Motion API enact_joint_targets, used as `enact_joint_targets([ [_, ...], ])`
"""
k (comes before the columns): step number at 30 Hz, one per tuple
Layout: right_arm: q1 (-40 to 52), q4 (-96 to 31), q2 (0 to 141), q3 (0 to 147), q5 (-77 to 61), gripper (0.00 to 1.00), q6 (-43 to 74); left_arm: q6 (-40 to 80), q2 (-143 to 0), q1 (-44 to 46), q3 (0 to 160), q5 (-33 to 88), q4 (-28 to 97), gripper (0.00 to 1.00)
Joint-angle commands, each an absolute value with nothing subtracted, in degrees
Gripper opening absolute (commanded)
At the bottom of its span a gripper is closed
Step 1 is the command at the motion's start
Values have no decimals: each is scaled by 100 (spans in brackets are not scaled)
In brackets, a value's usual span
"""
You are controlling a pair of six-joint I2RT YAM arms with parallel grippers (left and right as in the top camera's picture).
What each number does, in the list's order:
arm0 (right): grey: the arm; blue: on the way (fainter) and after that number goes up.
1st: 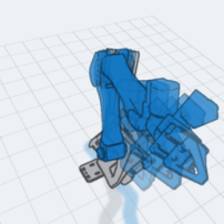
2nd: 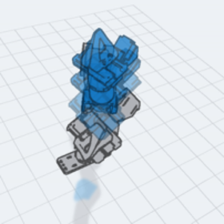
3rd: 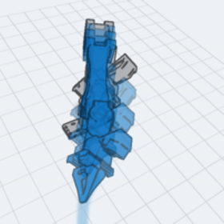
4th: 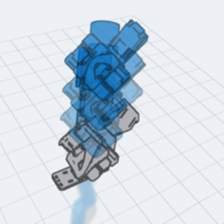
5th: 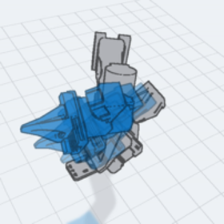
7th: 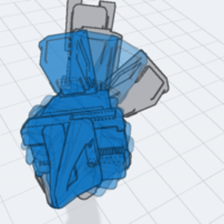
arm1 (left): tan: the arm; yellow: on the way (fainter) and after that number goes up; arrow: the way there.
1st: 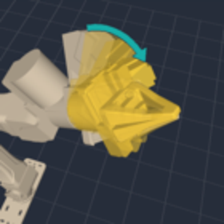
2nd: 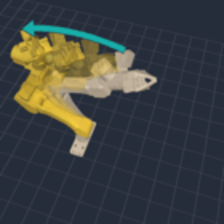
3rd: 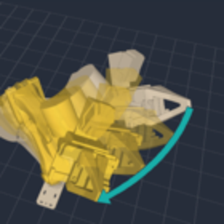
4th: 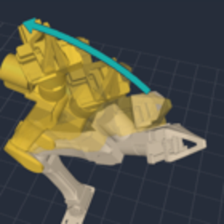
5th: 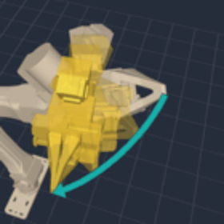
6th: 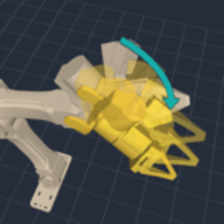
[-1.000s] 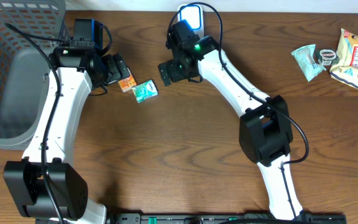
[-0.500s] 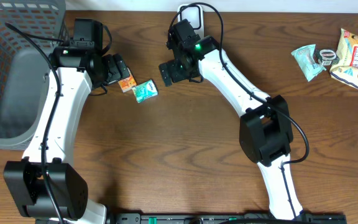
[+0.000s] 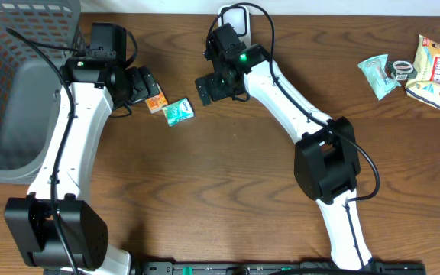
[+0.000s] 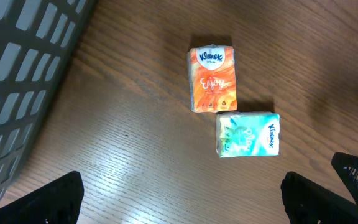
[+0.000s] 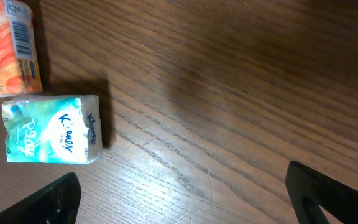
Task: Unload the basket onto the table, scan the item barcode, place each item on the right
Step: 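Reach the right gripper left over the Kleenex tissue packs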
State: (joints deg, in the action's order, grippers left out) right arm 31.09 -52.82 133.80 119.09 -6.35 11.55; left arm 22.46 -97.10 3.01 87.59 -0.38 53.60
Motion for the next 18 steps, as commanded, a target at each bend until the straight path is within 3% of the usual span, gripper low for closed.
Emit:
enact_joint_targets([
  [1, 3072, -5273, 13478, 11907, -589, 99, 1216, 2211, -9736, 281, 8785, -113, 5376, 100],
  [18, 3111, -5011, 13515, 11904, -600, 99, 1260, 2211, -9736, 281, 8785, -113, 5376, 100],
])
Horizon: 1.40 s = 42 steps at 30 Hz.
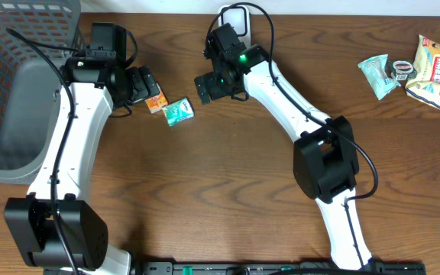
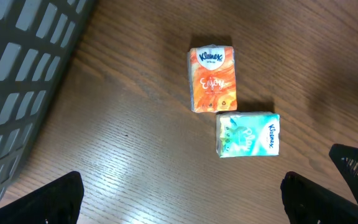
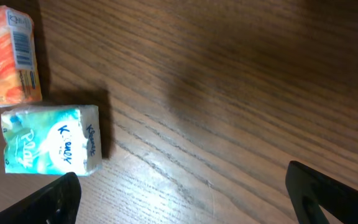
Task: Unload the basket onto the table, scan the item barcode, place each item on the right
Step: 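Reach the right gripper left over the Kleenex tissue packs, then lower the right gripper onto the green Kleenex pack to grasp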
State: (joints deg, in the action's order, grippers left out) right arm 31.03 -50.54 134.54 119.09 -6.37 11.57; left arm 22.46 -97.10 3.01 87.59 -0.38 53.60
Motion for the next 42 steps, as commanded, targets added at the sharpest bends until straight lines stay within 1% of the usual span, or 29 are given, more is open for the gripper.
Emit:
enact_joint_targets([
  [1, 3127, -4978, 13515, 11902, -602, 99, 1350, 2211, -9736, 281, 8785, -113, 5376, 100],
  [3, 3157, -4899, 13515, 11889, -655, 98, 1420, 2209, -9736, 281, 8785, -113, 5376, 100],
  [6, 3227, -4665, 13515, 11810, -878, 88, 1461, 2211, -9734, 281, 8785, -113, 5376, 100],
  [7, 3262, -4523, 13515, 11745, -1026, 82, 1459, 2211, -9736, 281, 8785, -113, 5376, 100],
  [11, 3380, -3990, 13515, 11452, -1304, 71, 1459, 2211, -9736, 281, 8785, -113, 5376, 100],
  [14, 3430, -3638, 13515, 11166, -1304, 70, 1459, 2211, -9736, 281, 8785, -113, 5376, 100],
  [16, 3428, -3479, 13515, 11015, -1304, 66, 1555, 2211, -9736, 281, 8785, -113, 5376, 100],
  [18, 3422, -3345, 13515, 10895, -1313, 60, 1723, 2211, -9736, 281, 8785, -113, 5376, 100],
  [20, 3422, -3146, 13515, 10759, -1448, 61, 1844, 2211, -9736, 281, 8785, -113, 5376, 100],
  [24, 3441, -2596, 13515, 10414, -1962, 65, 1844, 2211, -9736, 281, 8785, -113, 5376, 100],
  [26, 3450, -2418, 13515, 10298, -2128, 69, 1844, 2209, -9736, 281, 8785, -113, 5376, 100],
  [28, 3459, -2309, 13515, 10226, -2224, 70, 1896, 2211, -9734, 281, 8785, -113, 5376, 100],
  [31, 3465, -2309, 13515, 10200, -2220, 68, 1992, 2209, -9736, 281, 8785, -113, 5376, 100],
  [39, 3492, -2209, 13598, 10182, -2226, 67, 1992, 2211, -9734, 281, 8785, -113, 5376, 100],
  [42, 3527, -2165, 13690, 10182, -2228, 63, 1994, 2211, -9736, 281, 8785, -113, 5376, 100],
])
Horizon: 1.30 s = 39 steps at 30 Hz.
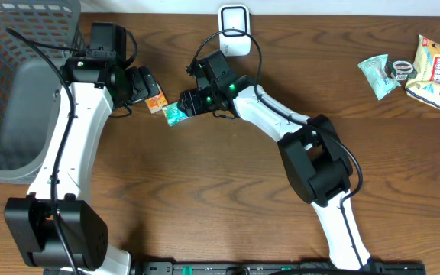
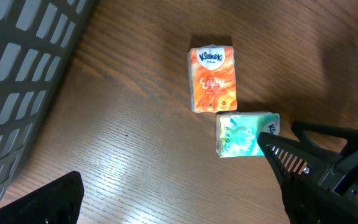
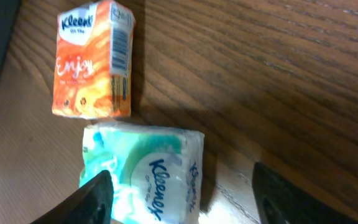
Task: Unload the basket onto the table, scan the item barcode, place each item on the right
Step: 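Lower the right gripper onto the green Kleenex pack to grasp, then lift the green Kleenex pack and carry it up toward the scanner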
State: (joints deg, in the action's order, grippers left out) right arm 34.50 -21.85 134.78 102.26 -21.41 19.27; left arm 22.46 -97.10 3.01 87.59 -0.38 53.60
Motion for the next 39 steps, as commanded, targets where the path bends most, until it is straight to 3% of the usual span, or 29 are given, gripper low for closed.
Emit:
enact_joint_targets([
  [1, 3529, -2161, 13738, 10182, -2228, 63, 1994, 2211, -9734, 281, 8785, -113, 5376, 100],
  [9, 3531, -2005, 13990, 10182, -2410, 53, 2141, 2209, -9736, 281, 8785, -113, 5376, 100],
  [16, 3522, -1992, 14018, 10184, -2593, 2, 2143, 2211, -9736, 281, 8785, -113, 5376, 100],
  [25, 3022, -2049, 13970, 10224, -3951, 1, 2268, 2211, -9736, 281, 8785, -113, 5376, 100],
  [31, 2211, -2084, 13928, 10224, -6193, 1, 2698, 2211, -9736, 281, 8785, -113, 5376, 100],
  [39, 1380, -3188, 13928, 10224, -7266, 1, 2698, 2209, -9736, 281, 8785, -113, 5376, 100],
])
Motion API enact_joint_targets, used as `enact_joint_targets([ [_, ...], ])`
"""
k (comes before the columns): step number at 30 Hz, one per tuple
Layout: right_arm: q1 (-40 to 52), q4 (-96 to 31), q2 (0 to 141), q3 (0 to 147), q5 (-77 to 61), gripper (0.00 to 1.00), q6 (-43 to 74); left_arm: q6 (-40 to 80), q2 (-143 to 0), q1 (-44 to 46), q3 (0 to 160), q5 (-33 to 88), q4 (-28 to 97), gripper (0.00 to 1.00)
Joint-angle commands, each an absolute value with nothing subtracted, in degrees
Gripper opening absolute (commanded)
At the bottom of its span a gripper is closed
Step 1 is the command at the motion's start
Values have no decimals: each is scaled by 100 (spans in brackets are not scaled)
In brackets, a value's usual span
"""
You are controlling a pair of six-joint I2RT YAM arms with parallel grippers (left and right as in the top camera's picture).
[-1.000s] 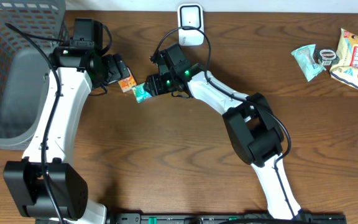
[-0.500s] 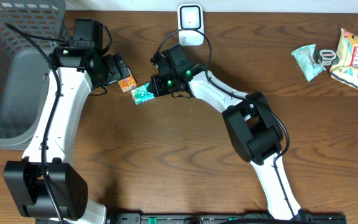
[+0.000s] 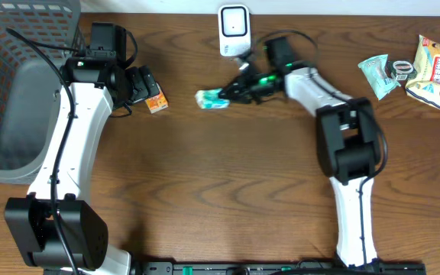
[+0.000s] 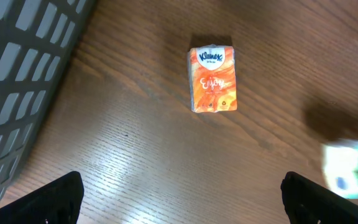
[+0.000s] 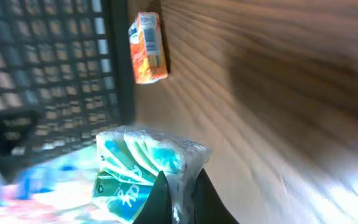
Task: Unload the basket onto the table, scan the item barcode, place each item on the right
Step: 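Lift the green Kleenex pack and carry it up toward the scanner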
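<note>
My right gripper (image 3: 231,95) is shut on the teal Kleenex pack (image 3: 211,99) and holds it off the table, a little below the white barcode scanner (image 3: 234,21). In the right wrist view the pack (image 5: 145,168) is pinched between the two fingertips, gripper (image 5: 179,200). In the left wrist view it is a blurred shape at the right edge, teal pack (image 4: 352,168). The orange Kleenex pack (image 3: 156,101) lies on the wood, orange pack (image 4: 213,79). My left gripper (image 4: 182,199) hangs open above it, holding nothing.
A grey mesh basket (image 3: 21,84) fills the far left. Snack packets (image 3: 434,63) and a small teal packet (image 3: 377,74) lie at the far right. The scanner stands at the table's back edge.
My right gripper was open around the teal pack beside the orange one. Now it is shut on that pack and holds it raised, further right, near the scanner. The left arm has not moved.
The two tissue packs lay side by side with my right gripper open to their right. It was then open astride the teal pack. Now the teal pack is held up by the scanner and the orange pack lies alone under the still left gripper.
</note>
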State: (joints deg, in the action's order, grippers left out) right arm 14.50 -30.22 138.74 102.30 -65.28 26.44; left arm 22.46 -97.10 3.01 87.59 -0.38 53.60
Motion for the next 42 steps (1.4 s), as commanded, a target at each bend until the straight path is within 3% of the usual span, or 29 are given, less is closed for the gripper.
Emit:
enact_joint_targets([
  [1, 1308, -3321, 13928, 10224, -7303, 1, 2696, 2211, -9736, 281, 8785, -113, 5376, 100],
  [16, 696, -4799, 13928, 10224, -7572, 1, 2517, 2211, -9736, 281, 8785, -113, 5376, 100],
  [23, 556, -5596, 13928, 10224, -8643, 1, 1551, 2211, -9736, 281, 8785, -113, 5376, 100],
  [32, 523, -5981, 13928, 10224, -8488, 1, 1374, 2211, -9736, 281, 8785, -113, 5376, 100],
  [39, 523, -5627, 13928, 10224, -7570, 1, 2206, 2211, -9736, 281, 8785, -113, 5376, 100],
  [42, 545, -5201, 13928, 10226, -7223, 1, 3148, 2211, -9736, 281, 8785, -113, 5376, 100],
])
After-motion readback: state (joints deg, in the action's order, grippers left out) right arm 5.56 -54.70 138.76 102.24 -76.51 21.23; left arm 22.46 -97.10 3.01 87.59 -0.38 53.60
